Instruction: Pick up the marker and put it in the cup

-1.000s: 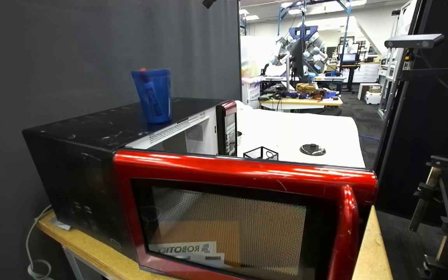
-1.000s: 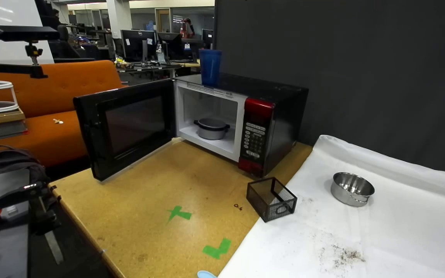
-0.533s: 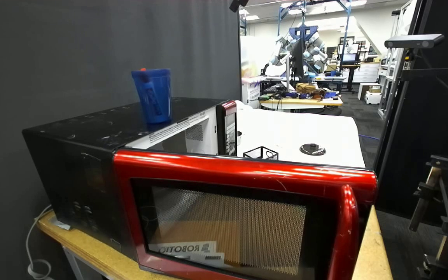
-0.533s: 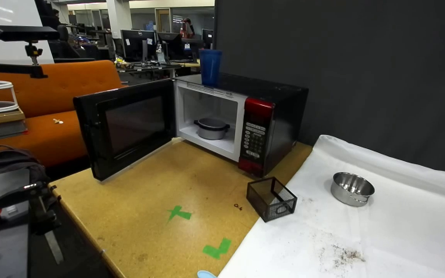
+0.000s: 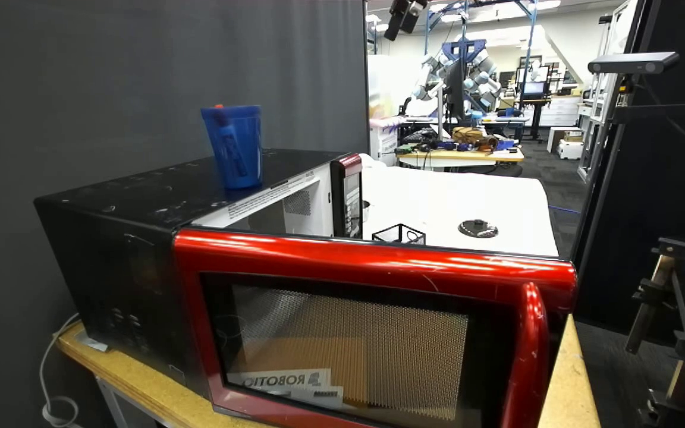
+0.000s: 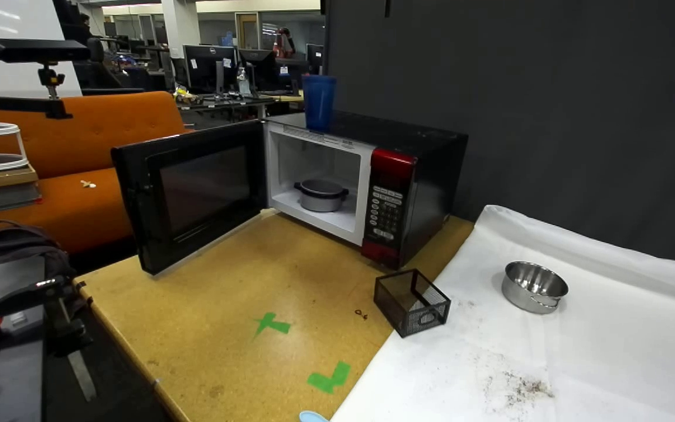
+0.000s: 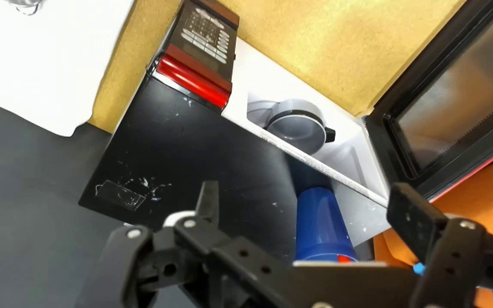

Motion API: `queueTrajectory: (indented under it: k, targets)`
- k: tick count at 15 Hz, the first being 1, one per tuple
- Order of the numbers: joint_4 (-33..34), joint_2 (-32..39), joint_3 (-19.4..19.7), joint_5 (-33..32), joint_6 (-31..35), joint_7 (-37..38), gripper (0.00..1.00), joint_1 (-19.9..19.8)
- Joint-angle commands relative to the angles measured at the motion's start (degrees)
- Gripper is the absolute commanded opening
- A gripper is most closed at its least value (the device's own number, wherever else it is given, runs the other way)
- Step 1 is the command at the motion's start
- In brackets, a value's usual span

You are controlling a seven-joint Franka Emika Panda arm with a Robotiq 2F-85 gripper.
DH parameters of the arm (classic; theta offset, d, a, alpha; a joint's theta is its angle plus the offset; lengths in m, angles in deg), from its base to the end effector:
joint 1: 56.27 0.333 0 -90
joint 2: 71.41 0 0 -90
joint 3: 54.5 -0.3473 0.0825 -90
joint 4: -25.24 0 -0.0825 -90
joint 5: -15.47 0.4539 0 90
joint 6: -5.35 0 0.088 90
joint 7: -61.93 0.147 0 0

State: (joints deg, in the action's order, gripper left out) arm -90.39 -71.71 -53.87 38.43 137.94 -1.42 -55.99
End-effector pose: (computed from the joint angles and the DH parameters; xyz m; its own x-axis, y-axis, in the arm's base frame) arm 0.6556 0.0150 0.4503 0.5715 0.7010 0.4265 0.7542 -0.6536 0.0637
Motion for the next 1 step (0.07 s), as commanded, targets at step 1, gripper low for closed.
queueTrajectory:
  k: [1]
  targets:
    - [-2.7,-2.4,0.4,-2.2,-1.9,1.5,1.00,-0.5]
